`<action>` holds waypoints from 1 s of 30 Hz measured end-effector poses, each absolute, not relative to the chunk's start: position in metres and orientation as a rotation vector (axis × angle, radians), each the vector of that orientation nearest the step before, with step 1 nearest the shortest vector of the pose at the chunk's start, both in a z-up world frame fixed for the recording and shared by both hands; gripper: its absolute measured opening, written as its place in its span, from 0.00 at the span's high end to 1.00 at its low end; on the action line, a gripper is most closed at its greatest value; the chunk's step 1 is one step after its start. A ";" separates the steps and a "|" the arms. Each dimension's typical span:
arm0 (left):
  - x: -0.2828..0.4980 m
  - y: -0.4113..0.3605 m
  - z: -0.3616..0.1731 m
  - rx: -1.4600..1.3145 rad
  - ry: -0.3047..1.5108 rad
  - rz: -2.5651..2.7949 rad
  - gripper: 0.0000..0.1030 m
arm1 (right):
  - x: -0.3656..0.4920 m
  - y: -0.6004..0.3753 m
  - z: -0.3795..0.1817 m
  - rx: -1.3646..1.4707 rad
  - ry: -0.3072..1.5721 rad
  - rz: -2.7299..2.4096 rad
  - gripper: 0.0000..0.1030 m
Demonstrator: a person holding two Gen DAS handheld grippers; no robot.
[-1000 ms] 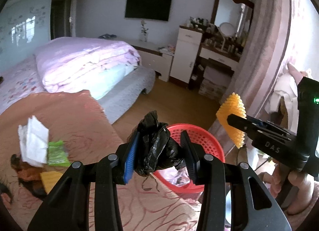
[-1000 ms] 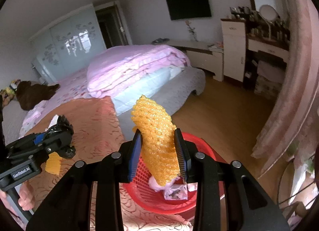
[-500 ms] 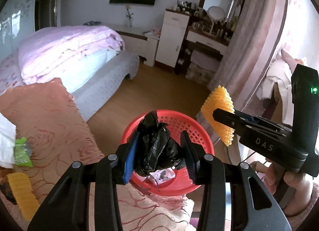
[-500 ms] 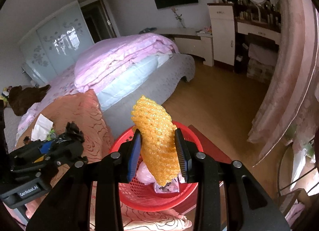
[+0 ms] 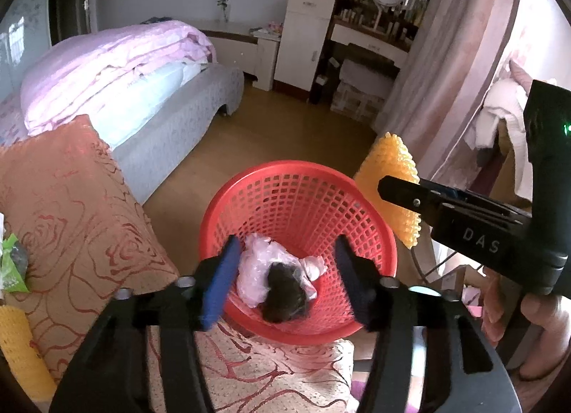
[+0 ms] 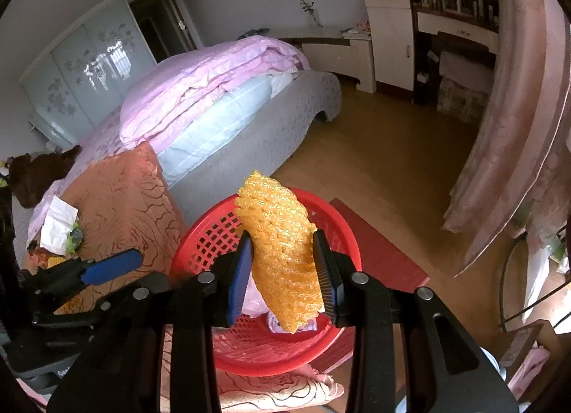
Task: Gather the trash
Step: 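Open the left tool to drop the black bag into the basket, then open the right tool to drop the yellow foam net into the basket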
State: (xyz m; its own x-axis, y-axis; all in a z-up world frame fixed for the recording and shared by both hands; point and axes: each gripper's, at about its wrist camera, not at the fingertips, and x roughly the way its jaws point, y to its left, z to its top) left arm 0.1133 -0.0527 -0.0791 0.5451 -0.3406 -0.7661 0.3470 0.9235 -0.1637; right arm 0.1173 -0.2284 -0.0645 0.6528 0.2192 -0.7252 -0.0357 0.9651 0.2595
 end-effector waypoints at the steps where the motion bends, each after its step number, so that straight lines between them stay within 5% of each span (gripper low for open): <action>1: 0.113 -0.052 -0.079 0.006 0.904 -0.405 0.41 | 0.118 -0.228 -0.066 0.231 0.852 0.148 0.67; 14: 0.102 -0.032 -0.065 -0.004 0.845 -0.330 0.31 | 0.118 -0.223 -0.072 0.224 0.856 0.119 0.44; 30: 0.084 0.000 -0.054 -0.022 0.792 -0.243 0.31 | 0.109 -0.209 -0.061 0.181 0.808 0.134 0.41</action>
State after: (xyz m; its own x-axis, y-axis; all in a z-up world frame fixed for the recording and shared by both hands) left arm 0.0841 0.0003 -0.0537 0.6761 -0.2242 -0.7018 0.2081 0.9719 -0.1100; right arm 0.1091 -0.2089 -0.0607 0.6837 0.1877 -0.7052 -0.0500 0.9761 0.2113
